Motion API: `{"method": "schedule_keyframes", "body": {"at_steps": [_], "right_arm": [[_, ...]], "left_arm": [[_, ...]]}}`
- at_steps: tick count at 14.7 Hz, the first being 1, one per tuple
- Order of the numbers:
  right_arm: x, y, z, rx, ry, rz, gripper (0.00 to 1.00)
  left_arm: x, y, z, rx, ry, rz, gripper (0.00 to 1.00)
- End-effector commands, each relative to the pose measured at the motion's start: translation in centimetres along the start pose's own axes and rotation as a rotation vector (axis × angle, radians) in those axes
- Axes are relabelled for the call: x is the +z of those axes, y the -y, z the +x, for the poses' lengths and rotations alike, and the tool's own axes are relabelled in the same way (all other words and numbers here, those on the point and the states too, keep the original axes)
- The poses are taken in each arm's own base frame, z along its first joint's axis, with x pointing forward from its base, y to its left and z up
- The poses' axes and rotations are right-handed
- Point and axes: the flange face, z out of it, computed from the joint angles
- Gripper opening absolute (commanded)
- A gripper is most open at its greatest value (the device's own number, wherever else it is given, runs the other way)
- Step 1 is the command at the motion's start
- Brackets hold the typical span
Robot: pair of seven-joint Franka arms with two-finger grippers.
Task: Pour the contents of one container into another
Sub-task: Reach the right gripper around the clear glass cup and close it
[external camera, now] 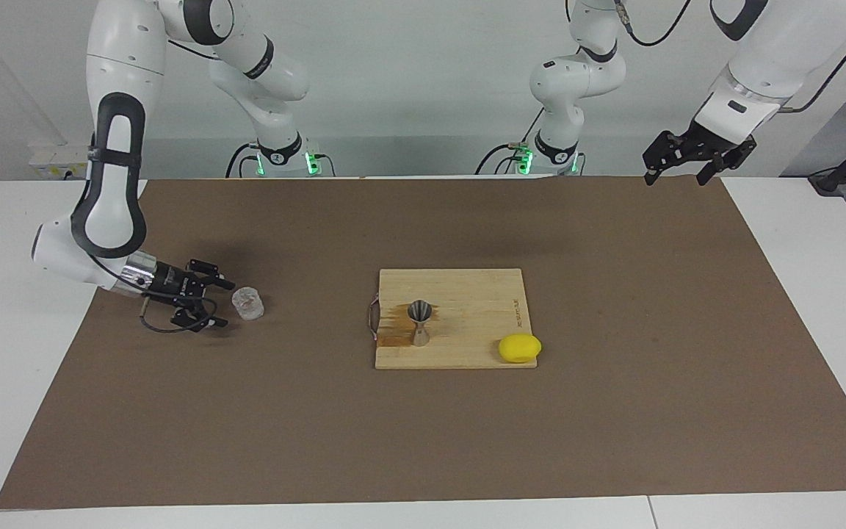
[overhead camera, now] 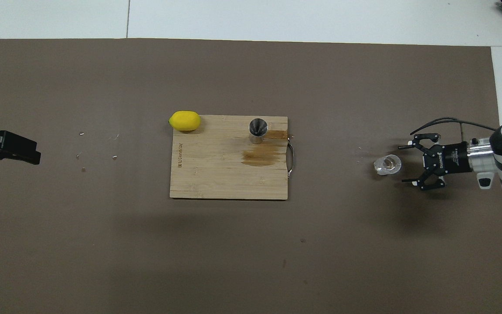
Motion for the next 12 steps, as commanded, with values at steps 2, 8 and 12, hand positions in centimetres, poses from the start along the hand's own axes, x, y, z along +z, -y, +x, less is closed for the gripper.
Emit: {"method": "schedule_keyframes", "body": {"at_steps": [2,8,12], "right_arm": [[0.7,-0.8,0.0,-0.012,0.02,0.027,1.0],[2.1,-0.9,-0.5,-0.014,0.014,0.023,1.0],[2.5,-0.8,-0.7,-0.033,0.004,0.026,1.0]], "left_arm": [[0.0,0.2,-0.7,0.0,0.009,0.016,1.0],[0.0,0.2,-0.7,0.0,0.009,0.016,1.0],[0.0,0.2,-0.7,0.0,0.007,0.016,1.0]]}}
